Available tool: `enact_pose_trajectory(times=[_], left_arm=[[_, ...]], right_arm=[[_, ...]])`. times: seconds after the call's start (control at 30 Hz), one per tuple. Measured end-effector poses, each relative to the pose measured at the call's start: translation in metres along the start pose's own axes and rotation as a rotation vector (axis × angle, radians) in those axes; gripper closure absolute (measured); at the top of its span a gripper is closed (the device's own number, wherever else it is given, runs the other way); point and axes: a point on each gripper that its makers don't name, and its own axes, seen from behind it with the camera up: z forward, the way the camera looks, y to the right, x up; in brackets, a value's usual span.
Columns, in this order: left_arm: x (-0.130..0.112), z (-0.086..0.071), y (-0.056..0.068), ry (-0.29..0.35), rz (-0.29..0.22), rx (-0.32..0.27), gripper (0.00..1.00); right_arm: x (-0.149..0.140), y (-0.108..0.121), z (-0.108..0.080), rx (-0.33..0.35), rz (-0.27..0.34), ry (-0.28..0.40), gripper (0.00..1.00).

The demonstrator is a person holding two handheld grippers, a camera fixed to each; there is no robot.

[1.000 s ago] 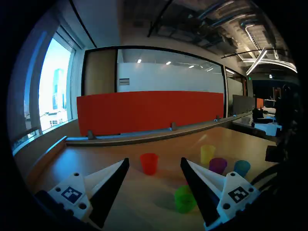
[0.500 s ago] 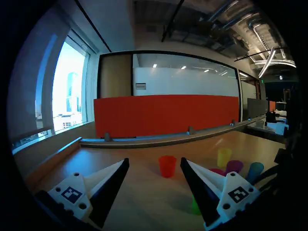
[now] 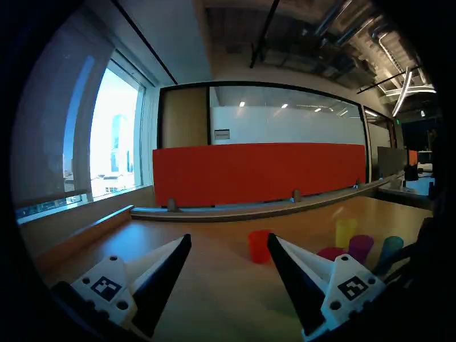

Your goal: Pour water

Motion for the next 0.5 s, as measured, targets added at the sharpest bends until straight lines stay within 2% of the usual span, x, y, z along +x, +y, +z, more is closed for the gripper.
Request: enact_pose_trajectory(times=[0.2,0.5], left_arm=[[-0.01,-0.001,-0.007,0.019,-0.013,0.019,0.01],[-0.036,0.002,-0.022,0.024,-0.035,0.059,0.01]], right_arm=[[0.007,0.01,-0.002,-0.032,0.001,0.001,0.0],[0.007,0.008,0.0,-0.053,-0.011,-0.015,0.0]])
